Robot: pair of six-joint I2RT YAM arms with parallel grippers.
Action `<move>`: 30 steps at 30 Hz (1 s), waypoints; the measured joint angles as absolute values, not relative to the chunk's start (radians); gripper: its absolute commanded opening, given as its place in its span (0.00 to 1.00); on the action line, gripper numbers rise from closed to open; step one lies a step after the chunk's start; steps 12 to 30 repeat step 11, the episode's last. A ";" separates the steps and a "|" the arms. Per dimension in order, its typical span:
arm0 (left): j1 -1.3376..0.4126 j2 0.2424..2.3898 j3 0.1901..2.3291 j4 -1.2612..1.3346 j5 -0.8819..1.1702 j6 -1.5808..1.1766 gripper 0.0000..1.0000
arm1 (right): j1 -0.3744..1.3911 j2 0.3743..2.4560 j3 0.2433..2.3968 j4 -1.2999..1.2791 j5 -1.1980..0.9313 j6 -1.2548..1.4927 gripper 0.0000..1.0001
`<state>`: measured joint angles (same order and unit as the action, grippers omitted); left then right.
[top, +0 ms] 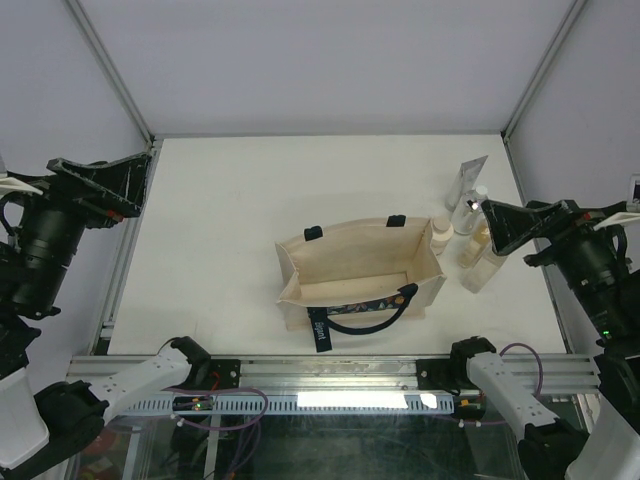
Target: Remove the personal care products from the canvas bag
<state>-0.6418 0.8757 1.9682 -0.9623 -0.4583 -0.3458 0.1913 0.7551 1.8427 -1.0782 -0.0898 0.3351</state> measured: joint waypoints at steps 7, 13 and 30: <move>-0.642 0.881 1.957 -0.977 -0.519 -0.347 0.99 | 0.191 0.780 1.822 -1.052 -0.090 0.335 1.00; -0.642 0.882 1.950 -0.992 -0.541 -0.348 0.99 | 0.191 0.794 1.816 -1.036 -0.088 0.336 1.00; -0.642 0.882 1.950 -0.992 -0.541 -0.348 0.99 | 0.191 0.794 1.816 -1.036 -0.088 0.336 1.00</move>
